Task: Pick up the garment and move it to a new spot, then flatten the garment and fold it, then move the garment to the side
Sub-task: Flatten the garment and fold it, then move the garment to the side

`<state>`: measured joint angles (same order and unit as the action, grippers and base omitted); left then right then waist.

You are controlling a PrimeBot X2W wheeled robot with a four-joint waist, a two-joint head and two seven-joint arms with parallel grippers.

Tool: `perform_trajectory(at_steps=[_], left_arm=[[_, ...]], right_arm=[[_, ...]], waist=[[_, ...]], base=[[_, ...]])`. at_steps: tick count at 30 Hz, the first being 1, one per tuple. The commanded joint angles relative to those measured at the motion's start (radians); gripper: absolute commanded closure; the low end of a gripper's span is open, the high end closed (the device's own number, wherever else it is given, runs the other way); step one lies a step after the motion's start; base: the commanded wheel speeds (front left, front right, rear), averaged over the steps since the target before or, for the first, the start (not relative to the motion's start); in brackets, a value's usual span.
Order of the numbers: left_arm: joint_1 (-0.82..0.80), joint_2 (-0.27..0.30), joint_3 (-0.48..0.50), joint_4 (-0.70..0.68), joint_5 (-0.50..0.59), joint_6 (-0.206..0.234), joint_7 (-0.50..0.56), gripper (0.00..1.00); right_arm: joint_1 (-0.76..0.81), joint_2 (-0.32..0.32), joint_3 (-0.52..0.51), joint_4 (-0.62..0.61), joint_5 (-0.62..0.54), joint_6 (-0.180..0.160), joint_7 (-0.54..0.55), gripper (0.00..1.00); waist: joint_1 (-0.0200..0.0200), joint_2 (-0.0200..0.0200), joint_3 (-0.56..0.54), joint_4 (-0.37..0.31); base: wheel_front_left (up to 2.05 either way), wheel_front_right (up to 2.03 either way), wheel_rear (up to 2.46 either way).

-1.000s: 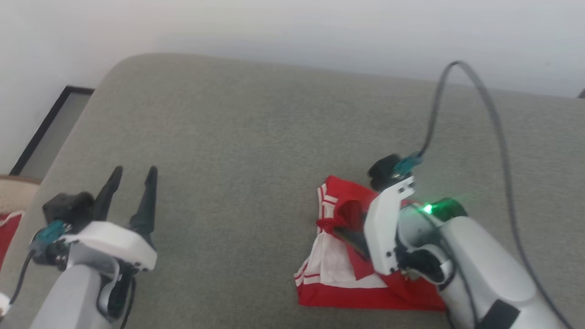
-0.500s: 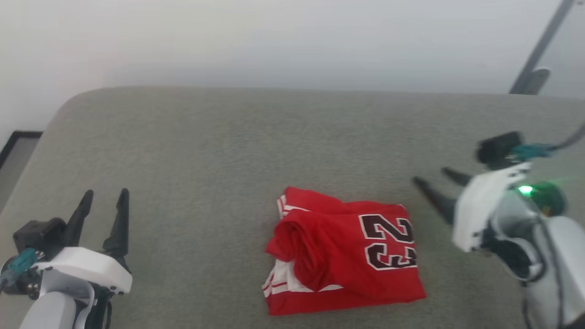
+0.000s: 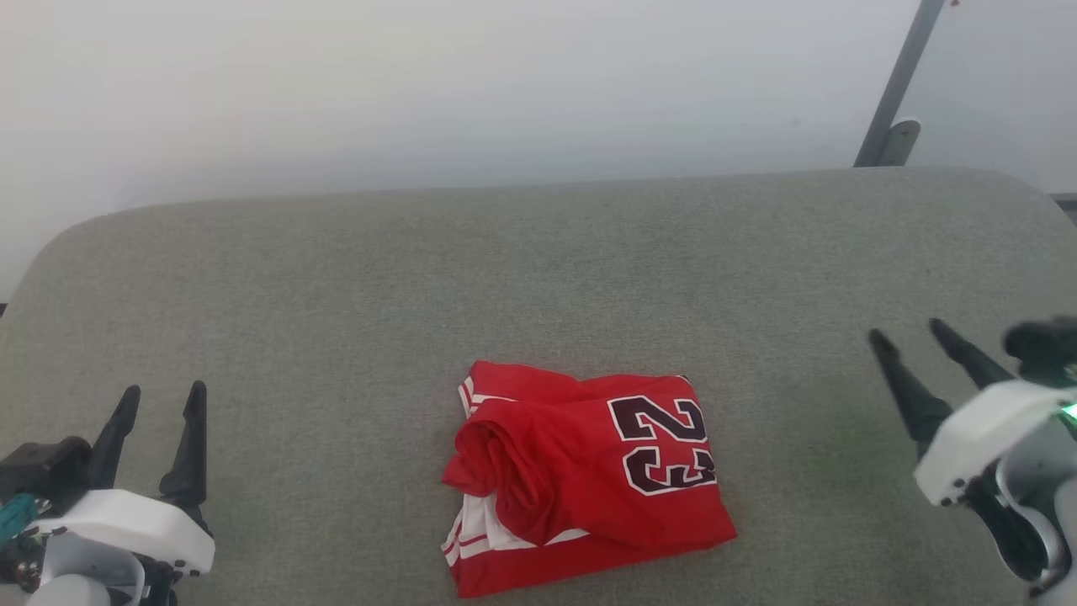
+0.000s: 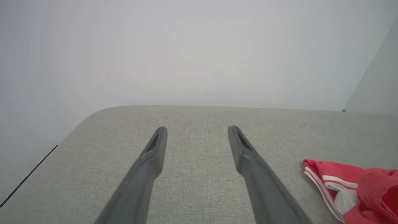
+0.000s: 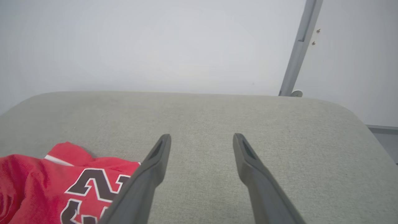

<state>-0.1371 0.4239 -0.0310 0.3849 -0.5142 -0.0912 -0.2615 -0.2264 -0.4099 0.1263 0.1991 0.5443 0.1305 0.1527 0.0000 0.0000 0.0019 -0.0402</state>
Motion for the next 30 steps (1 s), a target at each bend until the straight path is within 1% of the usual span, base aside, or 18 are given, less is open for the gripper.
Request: perform_trajectory(at_steps=[1, 5, 7, 13, 24, 27, 30], left_arm=[[0.014, 0.003, 0.005, -0.006, -0.009, 0.006, -0.004, 0.00], [0.029, 0.005, 0.017, -0.014, -0.004, 0.007, -0.004, 0.00], [0.036, 0.004, 0.018, -0.016, 0.002, 0.006, -0.004, 0.00], [0.045, 0.002, 0.027, -0.020, 0.009, 0.003, -0.004, 0.00], [0.037, -0.007, 0.020, -0.021, 0.016, -0.003, -0.004, 0.00], [0.029, -0.011, 0.013, -0.019, 0.018, -0.006, -0.004, 0.00], [0.016, -0.012, 0.001, -0.016, 0.022, -0.009, -0.003, 0.00]], right_arm=[[0.018, 0.002, -0.011, 0.009, -0.009, 0.000, -0.031, 0.00], [0.048, 0.008, -0.038, 0.039, -0.051, 0.000, -0.132, 0.00], [0.063, 0.018, -0.049, 0.057, -0.064, 0.000, -0.163, 0.00], [0.081, 0.031, -0.058, 0.093, -0.064, 0.000, -0.218, 0.00], [0.077, 0.034, -0.054, 0.117, -0.056, 0.000, -0.231, 0.00], [0.080, 0.035, -0.049, 0.120, -0.054, 0.000, -0.224, 0.00], [0.079, 0.043, -0.021, 0.118, -0.052, 0.000, -0.203, 0.00]], waist=[[0.0000, 0.0000, -0.001, -0.004], [0.0000, 0.0000, -0.002, -0.013], [0.0000, 0.0000, -0.002, -0.017], [0.0000, 0.0000, -0.004, -0.020], [0.0000, 0.0000, -0.006, -0.018], [0.0000, 0.0000, -0.006, -0.008], [0.0000, 0.0000, -0.004, 0.009]], base=[[0.00, 0.00, 0.00], [0.00, 0.00, 0.00], [0.00, 0.00, 0.00], [0.00, 0.00, 0.00], [0.00, 0.00, 0.00], [0.00, 0.00, 0.00], [0.00, 0.00, 0.00]])
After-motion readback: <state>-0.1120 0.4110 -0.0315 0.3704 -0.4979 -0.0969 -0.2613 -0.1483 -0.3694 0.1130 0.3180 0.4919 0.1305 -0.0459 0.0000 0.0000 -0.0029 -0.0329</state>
